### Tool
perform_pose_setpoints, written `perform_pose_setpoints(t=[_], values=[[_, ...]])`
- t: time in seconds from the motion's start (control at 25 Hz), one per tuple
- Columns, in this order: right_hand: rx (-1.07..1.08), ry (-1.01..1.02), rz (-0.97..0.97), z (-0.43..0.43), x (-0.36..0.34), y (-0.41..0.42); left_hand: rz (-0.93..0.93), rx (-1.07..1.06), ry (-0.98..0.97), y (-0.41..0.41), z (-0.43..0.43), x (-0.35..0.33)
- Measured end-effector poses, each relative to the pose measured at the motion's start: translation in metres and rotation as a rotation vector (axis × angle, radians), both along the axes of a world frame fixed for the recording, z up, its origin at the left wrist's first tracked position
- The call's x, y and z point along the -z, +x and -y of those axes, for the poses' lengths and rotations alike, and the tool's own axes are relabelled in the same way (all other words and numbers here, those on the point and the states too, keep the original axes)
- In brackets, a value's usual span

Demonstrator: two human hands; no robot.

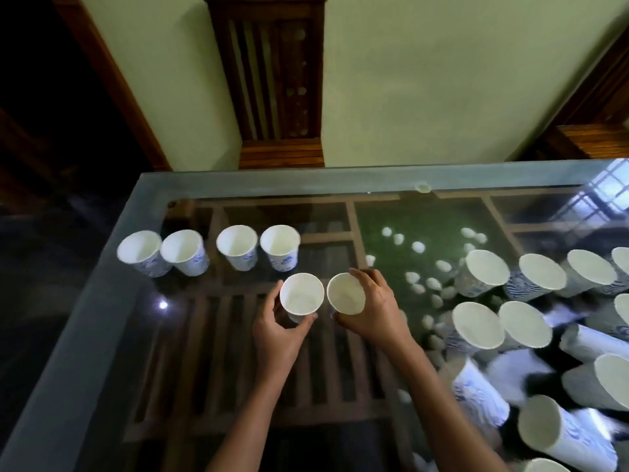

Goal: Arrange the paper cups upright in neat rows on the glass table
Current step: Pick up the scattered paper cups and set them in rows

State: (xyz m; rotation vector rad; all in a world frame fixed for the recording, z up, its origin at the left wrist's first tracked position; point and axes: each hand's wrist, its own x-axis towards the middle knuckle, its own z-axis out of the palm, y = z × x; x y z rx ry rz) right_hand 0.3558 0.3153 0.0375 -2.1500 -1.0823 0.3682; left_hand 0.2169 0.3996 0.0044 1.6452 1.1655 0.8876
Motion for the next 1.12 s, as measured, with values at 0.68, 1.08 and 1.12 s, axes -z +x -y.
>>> perform_pose_setpoints(t=[0.68,1.08,1.12], values=[[-0.051,0.096,0.015,-0.176,0.018,-0.191,0.066,-0.105,-0.001,-0.197,-0.174,0.007],[-0.070,0.084,0.044,-0.185,0.023,-0.198,0.016,-0.058,-0.013,-0.208,-0.183,0.011],[-0.083,0.076,0.043,-0.183,0.022,-0.197,0.002,-0.058,-0.011,-0.209,-0.182,0.009]])
